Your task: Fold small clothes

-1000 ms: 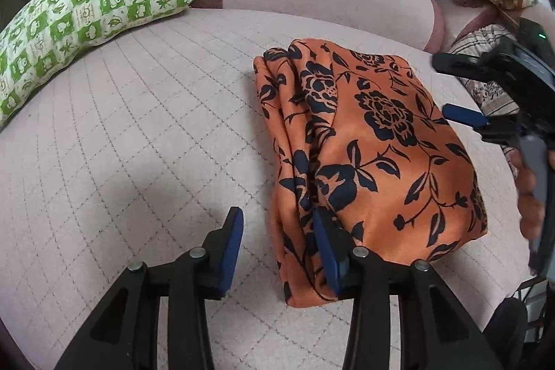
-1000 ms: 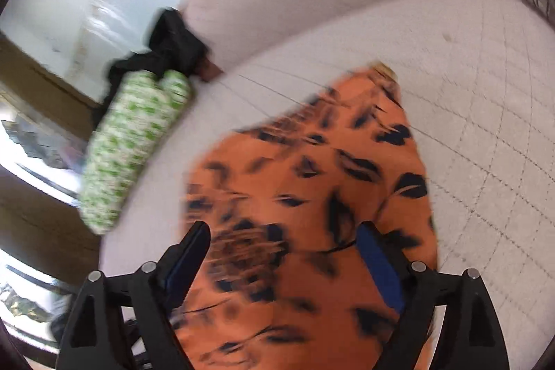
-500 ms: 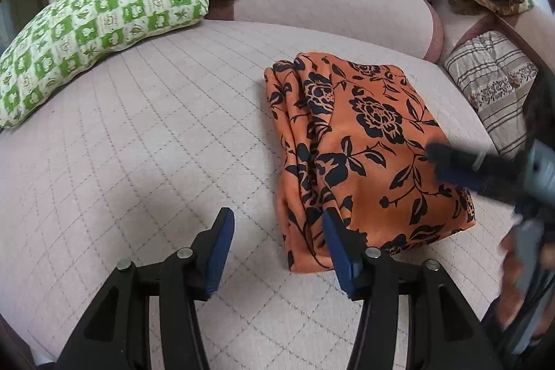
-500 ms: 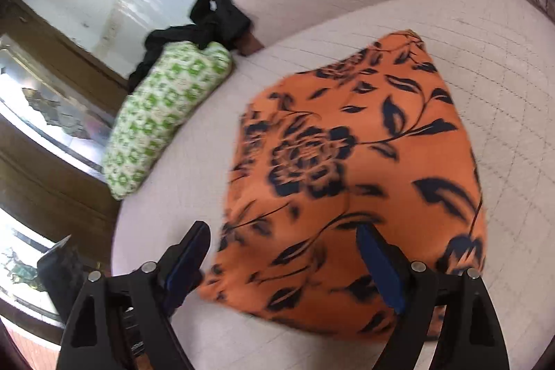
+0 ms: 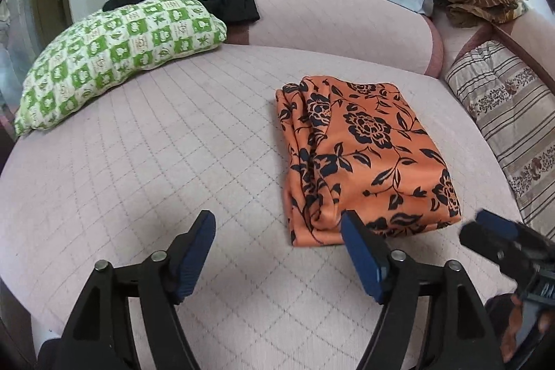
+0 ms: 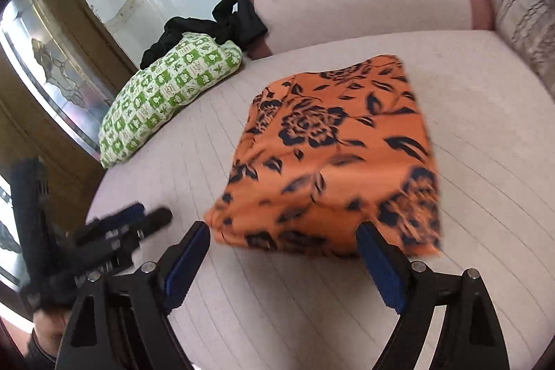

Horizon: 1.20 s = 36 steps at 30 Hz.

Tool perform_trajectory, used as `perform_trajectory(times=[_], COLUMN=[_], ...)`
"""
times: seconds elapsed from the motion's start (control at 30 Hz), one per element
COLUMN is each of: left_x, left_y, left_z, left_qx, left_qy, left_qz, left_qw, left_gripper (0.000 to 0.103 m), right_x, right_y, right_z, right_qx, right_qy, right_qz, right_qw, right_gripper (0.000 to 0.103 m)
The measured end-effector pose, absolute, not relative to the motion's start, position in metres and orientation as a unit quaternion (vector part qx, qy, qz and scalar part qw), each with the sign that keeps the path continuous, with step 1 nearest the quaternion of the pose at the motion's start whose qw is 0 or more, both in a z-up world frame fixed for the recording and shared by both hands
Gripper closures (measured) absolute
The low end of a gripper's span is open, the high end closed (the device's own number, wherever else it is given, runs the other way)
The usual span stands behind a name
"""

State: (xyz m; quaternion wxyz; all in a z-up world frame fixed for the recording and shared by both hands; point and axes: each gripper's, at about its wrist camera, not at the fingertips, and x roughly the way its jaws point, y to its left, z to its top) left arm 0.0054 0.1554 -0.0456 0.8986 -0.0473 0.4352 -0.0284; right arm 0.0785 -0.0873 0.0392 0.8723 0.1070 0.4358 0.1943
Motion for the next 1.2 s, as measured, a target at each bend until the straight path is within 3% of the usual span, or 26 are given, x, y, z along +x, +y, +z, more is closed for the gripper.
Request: perform_trajectory(times=[0.3, 0.47, 0.53, 0.8, 1.2], left_x=[-0.016, -0.022, -0.023, -0.025, -0.009], left_y=[0.148, 0.142, 0.138, 0.127, 0.113], left_z=[-0.035, -0.023, -0.019, -0.008, -0.005], left_qx=[-0.037, -0.026, -0.020, -0.019, -0.009], left_qy=[0.426, 0.407, 0.401, 0.389, 0.385], left_qz=[0.000, 0.004, 0.004, -0.003, -0.010], left_qw=[0.904, 0.913, 0.916, 0.921, 0.923], left_gripper=[0.023, 0.017, 0.010, 0.002, 0.002], right_x=[0.037, 0.035, 0.035, 0.038, 0.054], right_y=[-0.093, -0.093, -0.094, -0.098, -0.103], right_z=[0.051, 0.063, 0.067, 0.068, 0.066], right_qx=[0.031, 0.007, 0.003, -0.001, -0.013], right_qy=[0.425, 0.413, 0.411, 0.418, 0.425], right_qz=[0.118, 0.085, 0.072, 0.047, 0.022], right_qw=[0.897, 0.907, 0.909, 0.907, 0.905], right_gripper=[0.014, 0.008, 0.004, 0.004, 0.004])
